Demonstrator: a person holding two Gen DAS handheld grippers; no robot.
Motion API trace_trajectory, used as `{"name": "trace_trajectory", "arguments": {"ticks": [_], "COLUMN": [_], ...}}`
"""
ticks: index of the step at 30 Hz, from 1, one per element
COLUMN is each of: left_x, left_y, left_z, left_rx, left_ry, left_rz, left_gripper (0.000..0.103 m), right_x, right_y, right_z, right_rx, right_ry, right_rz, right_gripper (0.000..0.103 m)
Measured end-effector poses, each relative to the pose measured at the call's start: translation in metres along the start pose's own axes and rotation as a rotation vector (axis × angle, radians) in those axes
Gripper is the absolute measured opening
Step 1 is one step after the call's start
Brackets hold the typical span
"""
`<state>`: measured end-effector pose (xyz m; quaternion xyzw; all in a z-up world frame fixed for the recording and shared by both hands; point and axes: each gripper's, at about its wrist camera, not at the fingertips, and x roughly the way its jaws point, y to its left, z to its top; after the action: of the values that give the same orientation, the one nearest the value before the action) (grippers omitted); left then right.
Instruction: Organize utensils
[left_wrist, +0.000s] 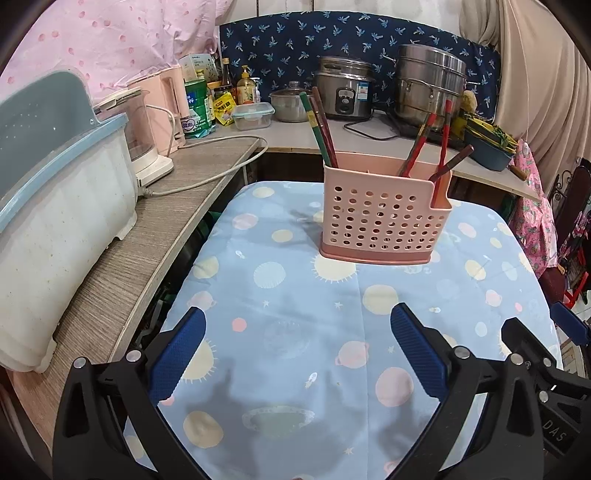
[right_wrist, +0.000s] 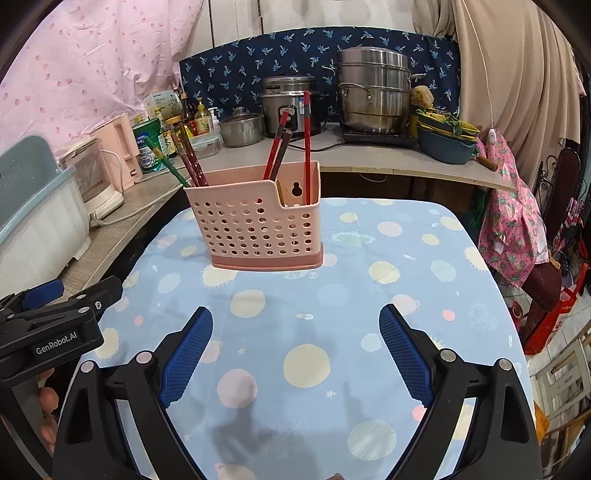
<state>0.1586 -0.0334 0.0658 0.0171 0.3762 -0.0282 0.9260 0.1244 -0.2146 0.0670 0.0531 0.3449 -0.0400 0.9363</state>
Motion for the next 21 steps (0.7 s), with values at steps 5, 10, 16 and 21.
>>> {"name": "trace_trajectory", "arguments": {"ticks": [5,10,16,21], "left_x": [-0.001,0.002,0.003,0.007], "left_y": [-0.003,-0.006,-0.01,-0.015], "left_z": [-0.002,-0.003,-0.004,-0.004], "left_rx": [0.014,0.017,0.03,0.045], "left_ry": [-0.003,0.005,0.008,0.012], "left_rz": [0.001,0.012,-0.011,-0.016], "left_gripper": [0.096,0.096,0.096,0.096], "right_x": [0.002,0.004,0.006,0.008], "right_y": [0.001,0.001,-0.002,-0.003], "right_z": [-0.003,-0.006,-0.006,-0.006], "right_rx": [0.002,-0.001,0.008,0.007], "right_ry": [0.008,0.014,0.02,0.026], "right_rz": [0.0,0.001,-0.001,-0.002], "right_gripper": [0.088,0.088,0.088,0.088]}}
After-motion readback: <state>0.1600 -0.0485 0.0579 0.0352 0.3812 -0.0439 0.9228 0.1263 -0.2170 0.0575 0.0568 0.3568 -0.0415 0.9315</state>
